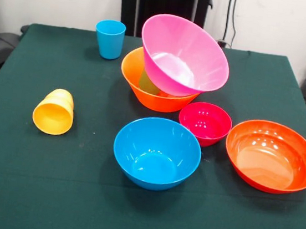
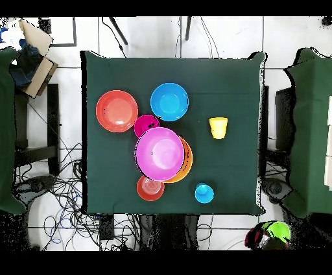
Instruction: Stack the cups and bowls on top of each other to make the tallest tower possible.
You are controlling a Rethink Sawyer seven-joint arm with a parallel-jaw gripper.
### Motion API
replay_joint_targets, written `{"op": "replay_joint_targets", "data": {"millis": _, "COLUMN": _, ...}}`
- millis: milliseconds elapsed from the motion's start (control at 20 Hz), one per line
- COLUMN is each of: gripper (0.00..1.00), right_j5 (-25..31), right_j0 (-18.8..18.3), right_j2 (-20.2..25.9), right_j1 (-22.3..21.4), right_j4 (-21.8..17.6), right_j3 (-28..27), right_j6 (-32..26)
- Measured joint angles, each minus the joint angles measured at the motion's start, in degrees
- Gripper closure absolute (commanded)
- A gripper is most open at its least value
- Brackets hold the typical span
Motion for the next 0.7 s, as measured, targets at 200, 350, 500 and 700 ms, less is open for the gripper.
{"op": "replay_joint_targets", "data": {"millis": 200, "gripper": 1.00, "right_j5": 3.7, "right_j0": 2.0, "right_j2": -0.1, "right_j1": -4.3, "right_j4": 4.0, "right_j3": 0.7, "right_j6": 0.0}}
{"op": "replay_joint_targets", "data": {"millis": 350, "gripper": 1.00, "right_j5": 8.0, "right_j0": 4.6, "right_j2": -0.1, "right_j1": -7.4, "right_j4": 6.4, "right_j3": 0.6, "right_j6": 0.0}}
{"op": "replay_joint_targets", "data": {"millis": 500, "gripper": 1.00, "right_j5": 13.3, "right_j0": 8.5, "right_j2": -0.1, "right_j1": -9.0, "right_j4": 7.1, "right_j3": -0.3, "right_j6": 0.0}}
{"op": "replay_joint_targets", "data": {"millis": 700, "gripper": 1.00, "right_j5": 18.1, "right_j0": 12.4, "right_j2": 0.2, "right_j1": -8.3, "right_j4": 7.1, "right_j3": -2.9, "right_j6": 0.0}}
